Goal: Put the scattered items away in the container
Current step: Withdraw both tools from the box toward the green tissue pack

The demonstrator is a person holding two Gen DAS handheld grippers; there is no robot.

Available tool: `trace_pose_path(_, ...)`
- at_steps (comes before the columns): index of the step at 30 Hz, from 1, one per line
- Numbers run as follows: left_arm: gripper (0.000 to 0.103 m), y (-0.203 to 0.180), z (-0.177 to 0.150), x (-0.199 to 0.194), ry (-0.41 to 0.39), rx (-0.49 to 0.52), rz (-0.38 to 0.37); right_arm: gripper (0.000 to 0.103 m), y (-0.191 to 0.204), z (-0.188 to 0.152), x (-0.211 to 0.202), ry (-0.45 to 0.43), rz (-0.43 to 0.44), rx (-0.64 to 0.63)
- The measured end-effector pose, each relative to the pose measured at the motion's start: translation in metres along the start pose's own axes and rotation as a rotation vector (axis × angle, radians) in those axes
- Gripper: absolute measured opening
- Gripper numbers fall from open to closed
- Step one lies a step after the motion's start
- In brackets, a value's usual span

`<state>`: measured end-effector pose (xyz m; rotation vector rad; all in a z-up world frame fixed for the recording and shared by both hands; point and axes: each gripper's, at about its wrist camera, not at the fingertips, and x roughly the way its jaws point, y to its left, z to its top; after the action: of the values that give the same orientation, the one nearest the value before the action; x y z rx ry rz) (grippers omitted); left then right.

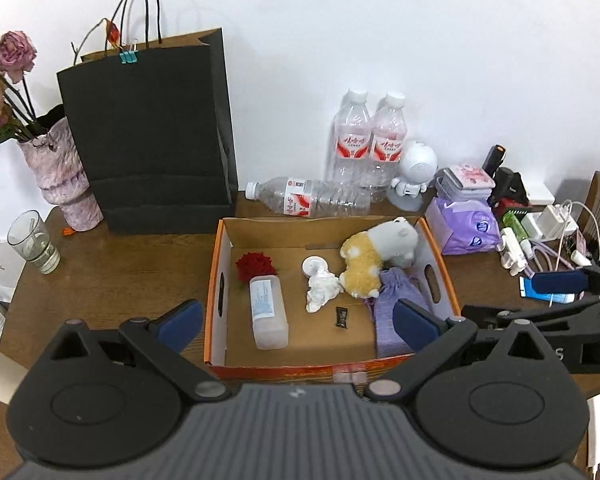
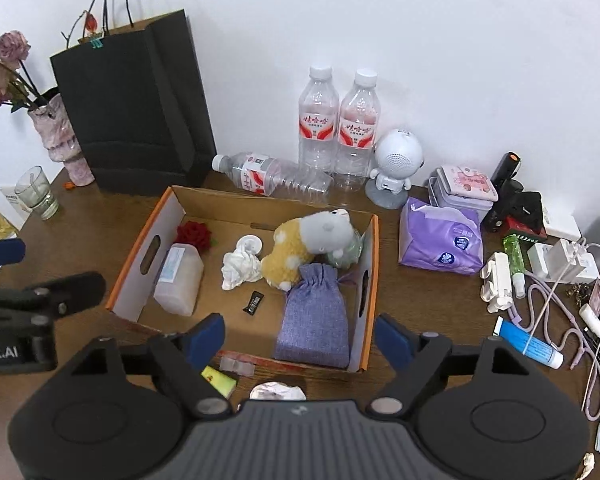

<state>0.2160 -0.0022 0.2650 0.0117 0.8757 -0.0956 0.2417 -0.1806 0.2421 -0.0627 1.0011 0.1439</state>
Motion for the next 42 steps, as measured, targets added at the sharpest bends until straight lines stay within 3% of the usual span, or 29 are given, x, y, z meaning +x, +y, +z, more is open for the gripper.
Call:
trace_pose_path(9,0.103,-0.005,-0.033,-0.01,-0.095,-0.002,0.002,0.082,0.002,-0.024,-0.014,-0.088,0.036,0.005)
trace_pose_path(13,0.103,-0.002,-0.063,-0.006,-0.181,-0.026,0.041,0.084,-0.006,-0.044,-0.009,-0.152,0.103,0.047)
trace_pose_path(17,0.103,-0.001,-0.097,0.001,-0.28,-0.031,0.073,0.085,-0.005,-0.078,0.004,-0.22,0.129,0.051)
trace_pose_path(26,0.103,-0.005,-0.18,0.011,-0.418,0.015,0.093,0.085,-0.007,-0.16,0.032,-0.364,0.136,0.032)
trace_pose_path(37,0.103,-0.015,-0.317,0.007,-0.449,0.047,0.109,0.087,0.002,-0.294,0.026,-0.465,0.186,0.052)
trace_pose_path(42,0.103,-0.011,-0.353,-0.002,-0.437,0.03,0.126,0.088,0.012,-0.335,0.024,-0.478,0.186,0.002)
